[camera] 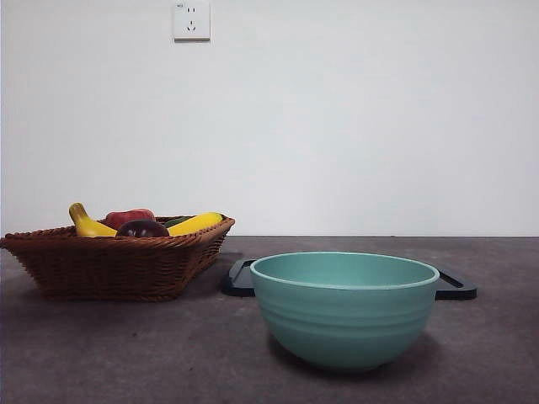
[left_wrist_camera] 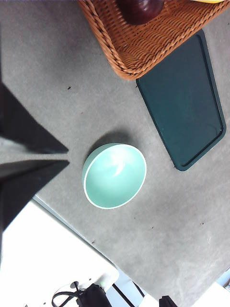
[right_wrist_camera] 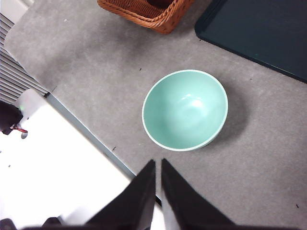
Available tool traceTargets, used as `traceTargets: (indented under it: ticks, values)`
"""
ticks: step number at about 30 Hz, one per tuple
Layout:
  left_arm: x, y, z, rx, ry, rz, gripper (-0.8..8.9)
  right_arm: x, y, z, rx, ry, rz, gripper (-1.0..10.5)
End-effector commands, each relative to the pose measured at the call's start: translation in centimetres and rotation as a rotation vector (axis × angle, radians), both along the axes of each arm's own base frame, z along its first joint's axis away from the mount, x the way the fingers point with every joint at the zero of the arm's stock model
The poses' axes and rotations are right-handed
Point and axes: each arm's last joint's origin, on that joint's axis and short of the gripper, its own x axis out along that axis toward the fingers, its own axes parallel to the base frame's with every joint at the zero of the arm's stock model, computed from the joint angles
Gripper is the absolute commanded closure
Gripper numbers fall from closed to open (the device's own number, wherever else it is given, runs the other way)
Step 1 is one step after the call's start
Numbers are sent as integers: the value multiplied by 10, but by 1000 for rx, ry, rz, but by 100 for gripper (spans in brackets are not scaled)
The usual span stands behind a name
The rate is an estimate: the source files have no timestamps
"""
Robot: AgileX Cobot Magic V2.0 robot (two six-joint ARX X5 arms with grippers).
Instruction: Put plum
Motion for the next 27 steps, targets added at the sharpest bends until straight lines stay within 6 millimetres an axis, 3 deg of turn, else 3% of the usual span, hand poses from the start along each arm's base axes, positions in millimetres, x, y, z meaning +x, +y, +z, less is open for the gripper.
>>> traceTargets:
  ticks: [1,21,24,27]
  values:
    - [1,-1,4,-10,-13,-9,805,0,1,5,15,-10,2,941]
    - [1,-1,4,-11,-19,-10,805,2,2,7,31,-34,3,941]
    - [-1,3,11,5,-155,-18,805,2,2,7,31,-34,3,941]
    - [-6,13,30,-11,-416,33,805,2,2,7,31,-34,3,941]
